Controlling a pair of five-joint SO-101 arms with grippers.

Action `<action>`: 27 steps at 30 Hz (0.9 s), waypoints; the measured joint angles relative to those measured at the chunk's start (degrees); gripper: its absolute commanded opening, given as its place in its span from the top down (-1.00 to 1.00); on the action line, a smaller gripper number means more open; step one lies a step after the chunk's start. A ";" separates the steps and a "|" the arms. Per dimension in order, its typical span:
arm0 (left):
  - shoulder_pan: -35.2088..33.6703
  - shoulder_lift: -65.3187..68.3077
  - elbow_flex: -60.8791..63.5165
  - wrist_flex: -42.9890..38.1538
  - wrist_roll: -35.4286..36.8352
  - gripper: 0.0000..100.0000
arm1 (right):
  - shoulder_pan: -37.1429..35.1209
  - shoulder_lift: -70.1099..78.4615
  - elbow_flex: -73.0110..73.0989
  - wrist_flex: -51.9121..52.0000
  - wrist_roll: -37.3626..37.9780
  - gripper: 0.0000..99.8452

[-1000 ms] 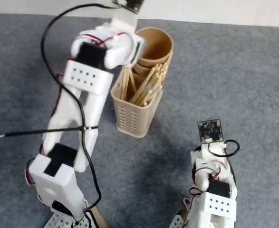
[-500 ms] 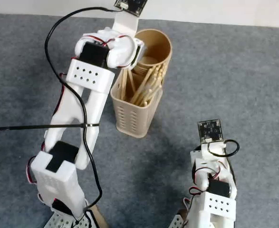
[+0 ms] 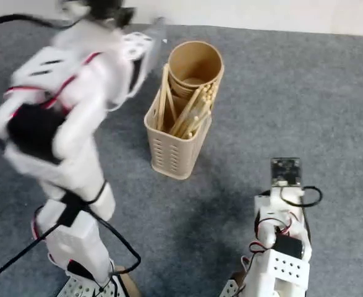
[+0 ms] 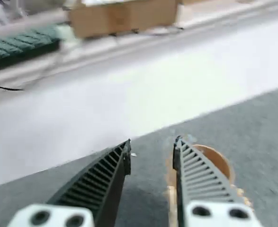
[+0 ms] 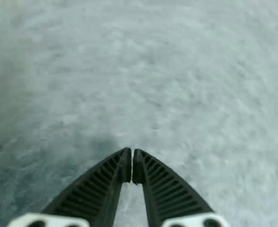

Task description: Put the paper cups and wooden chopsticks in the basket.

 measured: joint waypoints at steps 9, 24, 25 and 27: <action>-6.33 -17.85 8.26 0.62 0.00 0.68 | 3.60 0.00 -0.97 0.35 -6.86 0.94; -18.99 -78.86 115.60 -19.87 -3.34 0.68 | -5.10 -6.51 -37.10 37.98 -9.41 0.94; -19.60 -83.87 124.40 -24.53 -5.01 0.67 | -5.19 -8.62 -36.31 38.24 -9.49 0.94; -20.75 -94.24 140.22 -33.85 -8.62 0.67 | -5.01 -14.51 -32.53 38.15 -8.62 0.94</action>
